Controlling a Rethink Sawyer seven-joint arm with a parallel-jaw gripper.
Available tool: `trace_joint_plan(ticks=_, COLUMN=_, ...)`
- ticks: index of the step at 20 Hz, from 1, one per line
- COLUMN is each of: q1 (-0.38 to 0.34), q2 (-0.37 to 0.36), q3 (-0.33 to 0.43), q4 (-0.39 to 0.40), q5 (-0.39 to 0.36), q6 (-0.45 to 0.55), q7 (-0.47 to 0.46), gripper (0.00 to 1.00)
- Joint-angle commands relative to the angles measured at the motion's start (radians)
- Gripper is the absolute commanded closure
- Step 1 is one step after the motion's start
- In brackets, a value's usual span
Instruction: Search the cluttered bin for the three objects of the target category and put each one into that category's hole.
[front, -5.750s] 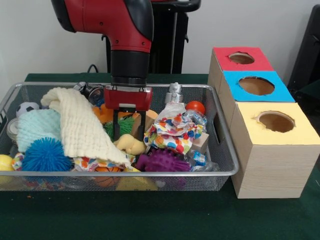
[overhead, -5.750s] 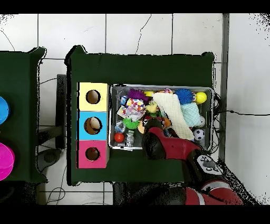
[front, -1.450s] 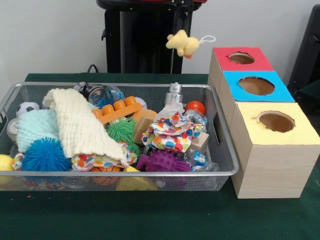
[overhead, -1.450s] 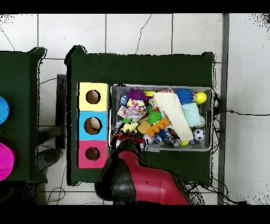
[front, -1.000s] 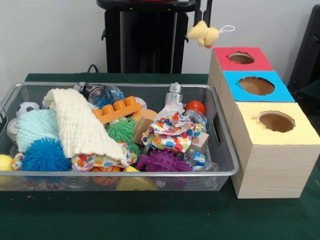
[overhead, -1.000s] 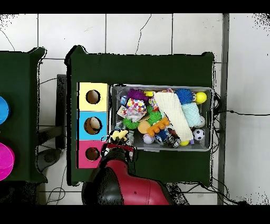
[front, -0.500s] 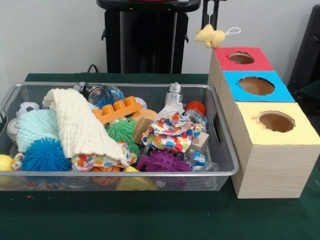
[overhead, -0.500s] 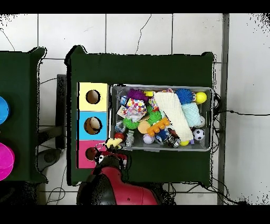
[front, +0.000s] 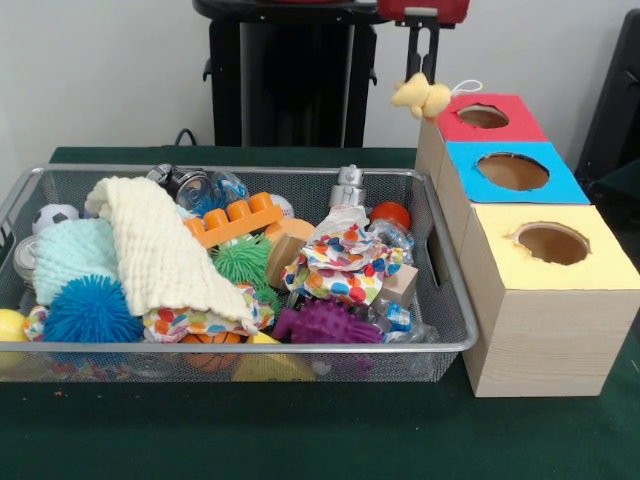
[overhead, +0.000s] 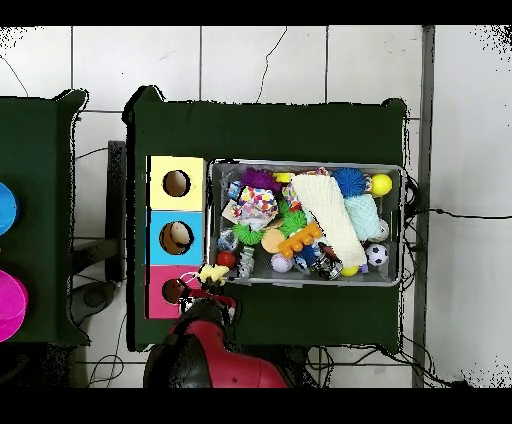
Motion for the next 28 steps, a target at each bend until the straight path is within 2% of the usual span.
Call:
trace_joint_plan(ticks=1, q1=0.061, q2=0.057, q3=0.033, q4=0.012, q5=0.098, q6=0.005, q7=0.308, gripper=1.0)
trace_joint_plan(ticks=8, q1=0.092, q2=0.014, q3=0.019, q4=-0.004, q5=0.121, q6=0.078, q7=0.311, gripper=1.0)
trace_joint_plan(ticks=12, q1=0.093, q2=0.017, q3=0.043, q4=0.017, q5=0.124, q6=0.051, q7=0.336, gripper=1.0)
trace_joint_plan(ticks=16, q1=0.095, q2=0.051, q3=0.081, q4=0.034, q5=0.115, q6=-0.008, q7=0.365, gripper=1.0)
trace_joint_plan(ticks=22, q1=0.031, q2=0.089, q3=0.211, q4=0.058, q5=0.066, q6=-0.057, q7=0.418, gripper=1.0)
trace_joint_plan(ticks=28, q1=0.047, q2=0.108, q3=0.222, q4=0.051, q5=0.074, q6=-0.069, q7=0.428, gripper=1.0)
